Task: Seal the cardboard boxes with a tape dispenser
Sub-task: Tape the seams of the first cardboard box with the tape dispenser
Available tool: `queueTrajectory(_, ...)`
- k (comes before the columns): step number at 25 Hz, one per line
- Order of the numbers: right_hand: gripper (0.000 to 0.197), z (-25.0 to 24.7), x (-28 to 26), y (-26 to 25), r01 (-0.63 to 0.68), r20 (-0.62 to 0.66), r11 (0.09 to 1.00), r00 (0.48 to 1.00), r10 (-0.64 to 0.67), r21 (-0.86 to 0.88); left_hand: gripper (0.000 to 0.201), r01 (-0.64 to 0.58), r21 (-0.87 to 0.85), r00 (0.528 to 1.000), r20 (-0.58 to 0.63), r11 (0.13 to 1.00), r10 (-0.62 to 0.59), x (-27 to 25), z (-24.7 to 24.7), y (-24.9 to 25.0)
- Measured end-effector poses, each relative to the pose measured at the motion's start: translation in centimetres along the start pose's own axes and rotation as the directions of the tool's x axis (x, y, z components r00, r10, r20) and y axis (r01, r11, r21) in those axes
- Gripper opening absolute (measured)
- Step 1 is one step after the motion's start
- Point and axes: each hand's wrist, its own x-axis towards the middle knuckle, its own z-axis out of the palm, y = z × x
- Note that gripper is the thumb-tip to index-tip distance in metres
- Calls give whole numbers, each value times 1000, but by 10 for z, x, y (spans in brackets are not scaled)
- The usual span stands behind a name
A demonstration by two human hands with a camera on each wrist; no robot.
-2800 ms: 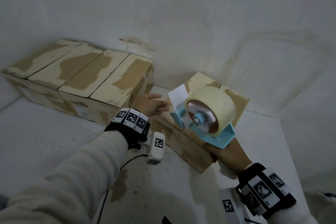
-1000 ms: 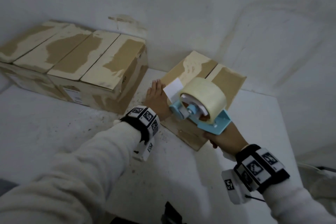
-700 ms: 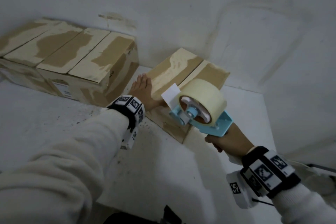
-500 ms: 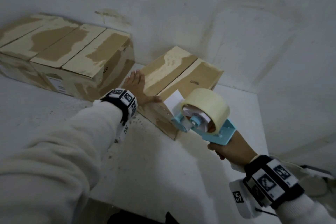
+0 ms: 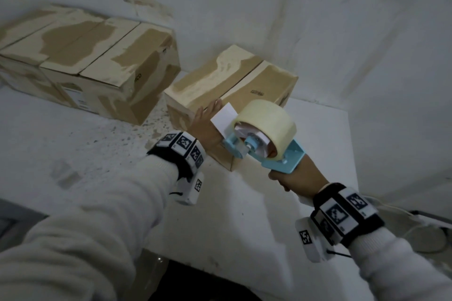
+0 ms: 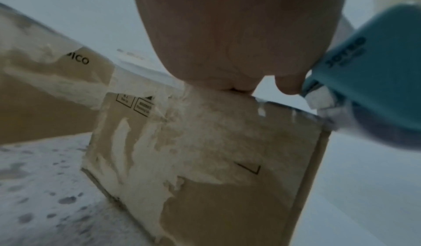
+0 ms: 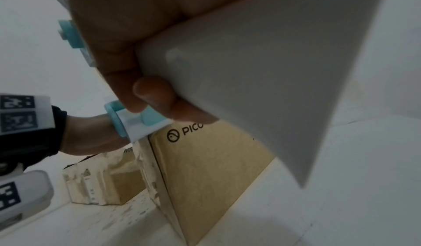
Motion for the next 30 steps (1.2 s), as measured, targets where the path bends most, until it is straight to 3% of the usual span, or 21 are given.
queueTrajectory(3,25,-4,-4,0,5,28,1000,1000,-6,19,72,-9,43,1000,3,999,9,-2,0,-2)
queueTrajectory(9,29,-24,-31,25,-49,5,996,999,49,77,88,14,-61,1000,18,998,-13,-8,-10,8)
queueTrajectory(20,18,-28,-42,45,-90,-36,987,995,96,135,103,66,7,998,6,998,-66,-10,-10,12)
queueTrajectory(23,15,-24,-35,42,-102,-46,988,993,108,116,100,101,-26,993,-65,994,-103,-14,-7,27)
queueTrajectory(26,22,-16,-33,40,-118,-60,979,990,129,165,81,101,-106,975,-187,989,-120,-23,7,46)
queueTrajectory(30,21,-6,-28,42,-140,-57,978,987,150,152,70,107,-95,977,-172,990,-122,-25,20,50)
